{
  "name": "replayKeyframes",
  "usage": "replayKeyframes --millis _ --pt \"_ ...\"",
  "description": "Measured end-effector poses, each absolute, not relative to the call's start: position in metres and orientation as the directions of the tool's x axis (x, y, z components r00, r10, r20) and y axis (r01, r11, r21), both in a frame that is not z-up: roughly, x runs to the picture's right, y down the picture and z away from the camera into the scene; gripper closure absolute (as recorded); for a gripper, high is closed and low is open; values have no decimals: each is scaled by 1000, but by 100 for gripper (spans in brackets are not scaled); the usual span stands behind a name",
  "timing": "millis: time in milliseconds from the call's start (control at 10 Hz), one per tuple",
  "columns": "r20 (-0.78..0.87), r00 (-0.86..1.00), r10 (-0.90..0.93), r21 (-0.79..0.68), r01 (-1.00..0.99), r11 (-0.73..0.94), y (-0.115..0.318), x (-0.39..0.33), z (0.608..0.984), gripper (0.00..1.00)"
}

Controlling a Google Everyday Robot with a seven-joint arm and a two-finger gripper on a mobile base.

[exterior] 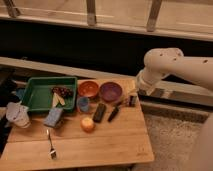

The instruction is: Place towel in red bowl

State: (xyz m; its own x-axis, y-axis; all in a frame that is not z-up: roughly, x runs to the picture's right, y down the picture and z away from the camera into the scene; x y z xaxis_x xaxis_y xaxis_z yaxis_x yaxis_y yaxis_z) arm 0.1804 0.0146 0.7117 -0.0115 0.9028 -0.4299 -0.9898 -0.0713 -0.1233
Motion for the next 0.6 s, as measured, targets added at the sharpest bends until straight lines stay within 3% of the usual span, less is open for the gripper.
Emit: replayKeyframes --millis 600 --pt "-434 -3 901 -113 -992 -58 15 181 714 31"
